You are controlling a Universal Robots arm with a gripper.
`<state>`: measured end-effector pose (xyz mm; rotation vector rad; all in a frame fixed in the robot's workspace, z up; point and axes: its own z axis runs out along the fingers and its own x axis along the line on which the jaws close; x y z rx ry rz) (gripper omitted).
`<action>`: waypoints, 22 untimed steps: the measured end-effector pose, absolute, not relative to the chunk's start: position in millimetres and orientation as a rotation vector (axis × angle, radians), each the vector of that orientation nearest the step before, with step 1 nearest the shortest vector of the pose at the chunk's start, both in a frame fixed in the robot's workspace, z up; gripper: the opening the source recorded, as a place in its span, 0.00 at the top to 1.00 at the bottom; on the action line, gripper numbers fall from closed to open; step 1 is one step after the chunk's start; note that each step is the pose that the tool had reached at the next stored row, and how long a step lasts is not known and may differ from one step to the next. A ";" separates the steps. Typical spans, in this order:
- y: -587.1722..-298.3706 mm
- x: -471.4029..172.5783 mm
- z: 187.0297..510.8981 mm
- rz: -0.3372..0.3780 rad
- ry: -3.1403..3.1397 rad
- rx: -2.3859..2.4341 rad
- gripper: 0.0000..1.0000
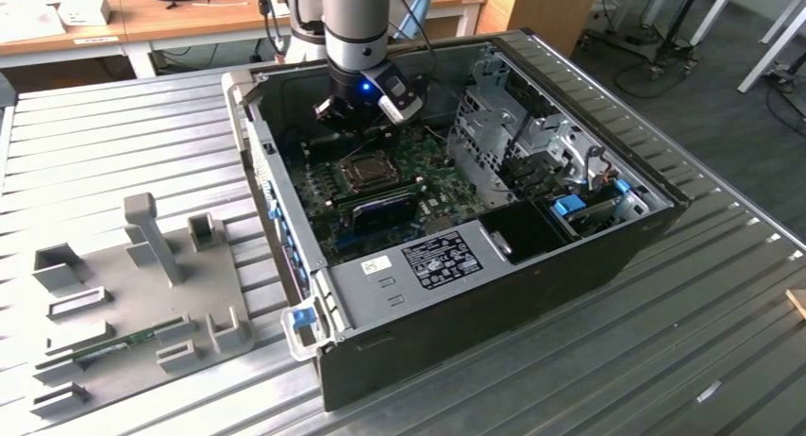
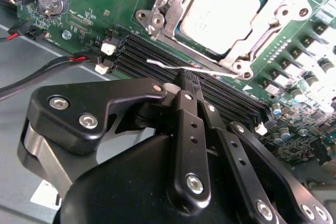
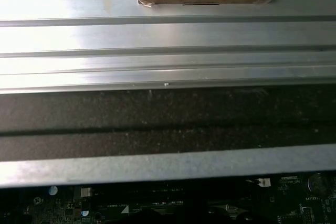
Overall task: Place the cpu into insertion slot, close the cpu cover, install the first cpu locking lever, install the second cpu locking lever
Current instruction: 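Install the first cpu locking lever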
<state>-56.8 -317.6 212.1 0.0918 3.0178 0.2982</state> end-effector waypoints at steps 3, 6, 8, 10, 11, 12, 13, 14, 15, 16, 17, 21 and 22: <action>-317.6 -56.8 211.8 0.298 3.018 0.092 0.90; -317.6 -56.8 211.6 0.298 3.018 0.092 0.90; -317.6 -56.8 207.8 0.298 3.018 0.092 0.90; -317.6 -56.8 207.8 0.298 3.018 0.092 0.90; -317.6 -56.8 207.8 0.299 3.018 0.092 0.90; -317.5 -56.7 207.9 0.299 3.017 0.092 0.90; -317.5 -56.8 207.9 0.299 3.018 0.092 0.90; -317.6 -56.8 208.0 0.298 3.018 0.092 0.90; -317.6 -56.8 208.1 0.298 3.018 0.092 0.90; -317.6 -56.8 208.1 0.298 3.018 0.092 0.90; -317.6 -56.8 208.3 0.298 3.018 0.092 0.90; -317.6 -56.8 212.0 0.298 3.018 0.092 0.90; -317.6 -56.8 212.9 0.298 3.018 0.092 0.90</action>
